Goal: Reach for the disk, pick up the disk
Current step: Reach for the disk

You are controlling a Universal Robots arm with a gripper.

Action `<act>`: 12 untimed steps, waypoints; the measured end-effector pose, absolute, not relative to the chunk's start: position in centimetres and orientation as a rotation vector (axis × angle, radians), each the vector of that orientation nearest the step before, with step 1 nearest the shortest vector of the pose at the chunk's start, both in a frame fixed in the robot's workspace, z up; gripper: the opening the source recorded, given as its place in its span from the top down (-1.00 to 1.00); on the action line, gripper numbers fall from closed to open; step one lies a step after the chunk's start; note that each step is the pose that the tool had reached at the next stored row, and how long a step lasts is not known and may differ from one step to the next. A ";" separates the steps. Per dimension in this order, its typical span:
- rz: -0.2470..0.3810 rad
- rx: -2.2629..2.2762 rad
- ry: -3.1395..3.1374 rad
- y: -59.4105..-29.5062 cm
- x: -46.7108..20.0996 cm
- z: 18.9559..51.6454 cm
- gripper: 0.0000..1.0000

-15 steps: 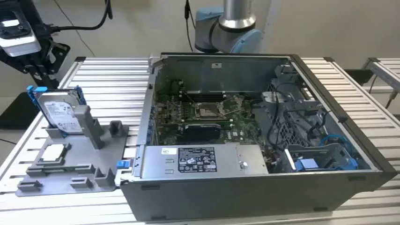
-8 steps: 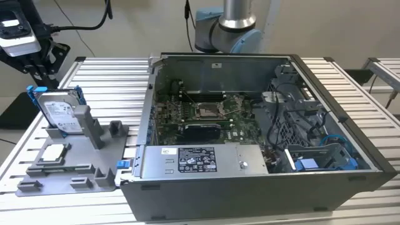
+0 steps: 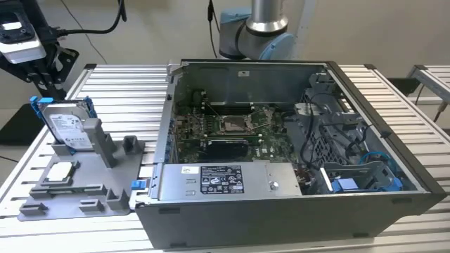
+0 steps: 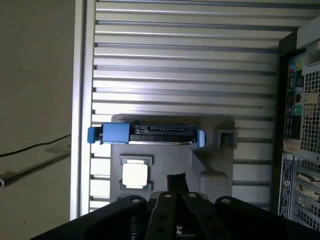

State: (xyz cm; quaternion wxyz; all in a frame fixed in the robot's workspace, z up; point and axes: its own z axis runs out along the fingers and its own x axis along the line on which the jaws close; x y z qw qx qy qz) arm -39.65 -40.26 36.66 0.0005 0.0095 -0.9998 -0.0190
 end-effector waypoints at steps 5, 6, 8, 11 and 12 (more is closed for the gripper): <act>-0.060 0.030 -3.140 -38.2 -39.7 36.6 1.00; -0.060 0.030 -3.140 -37.8 -39.8 36.5 1.00; -0.060 0.030 -3.140 -37.3 -40.5 36.5 1.00; -0.060 0.030 -3.140 -37.1 -41.6 36.4 1.00; -0.060 0.030 -3.140 -37.1 -42.0 36.3 1.00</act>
